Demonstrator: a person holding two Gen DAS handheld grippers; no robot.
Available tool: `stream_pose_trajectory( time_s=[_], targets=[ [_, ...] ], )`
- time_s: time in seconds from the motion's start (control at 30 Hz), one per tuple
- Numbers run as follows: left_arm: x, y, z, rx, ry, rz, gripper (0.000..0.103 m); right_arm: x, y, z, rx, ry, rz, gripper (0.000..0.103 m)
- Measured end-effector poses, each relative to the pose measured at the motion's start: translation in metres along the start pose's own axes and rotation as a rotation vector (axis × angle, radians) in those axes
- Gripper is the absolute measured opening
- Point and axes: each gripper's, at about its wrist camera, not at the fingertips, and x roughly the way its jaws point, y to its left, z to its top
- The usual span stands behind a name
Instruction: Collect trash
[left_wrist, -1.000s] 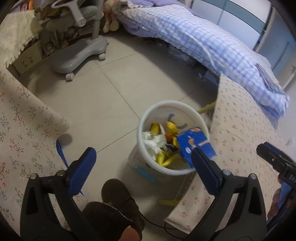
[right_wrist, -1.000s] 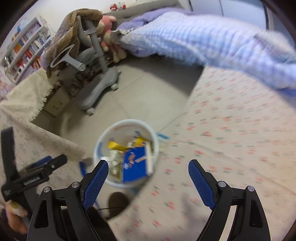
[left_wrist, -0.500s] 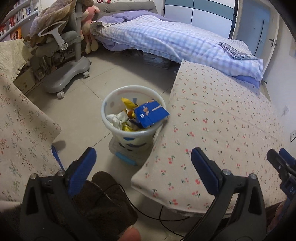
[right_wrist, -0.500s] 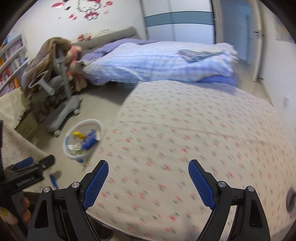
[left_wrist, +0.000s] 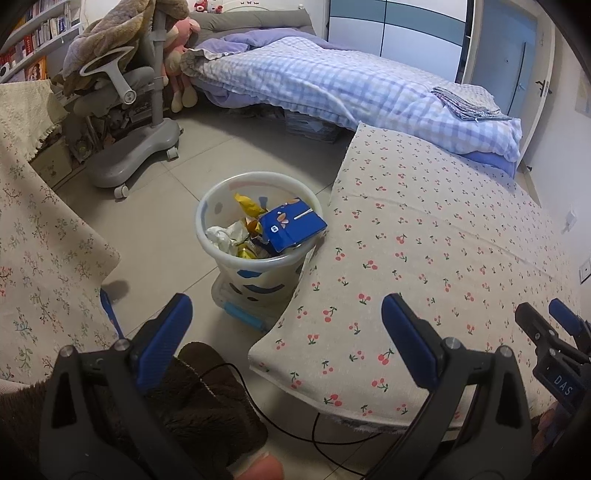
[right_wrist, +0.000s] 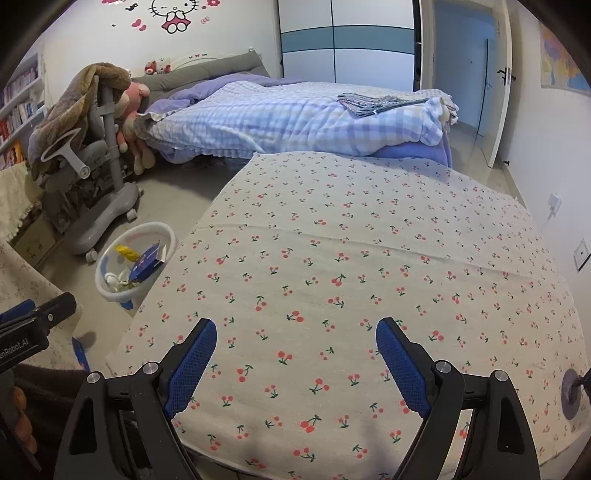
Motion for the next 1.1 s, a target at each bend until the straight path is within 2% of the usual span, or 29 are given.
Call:
stream_pose_trajectory(
  time_s=[0.3,0.47,1.1],
  targets=[
    [-0.002,-0.002,-0.002,0.001,-0.010,0.008,0.102,0.002,0.007,0.003,-0.002,-0.005,0.009,0.090],
    [-0.003,-0.001,0.000,-0.005,0.000,-0.029,0.102,0.002,0.008,0.009,0.013,-0.024,0.002,0.090],
    [0.012,-0.014,0.007,-0.011,0.006,0.027,0.102,0.013,0.002,0.022,0.024,-0.033,0.025,0.090]
  ],
)
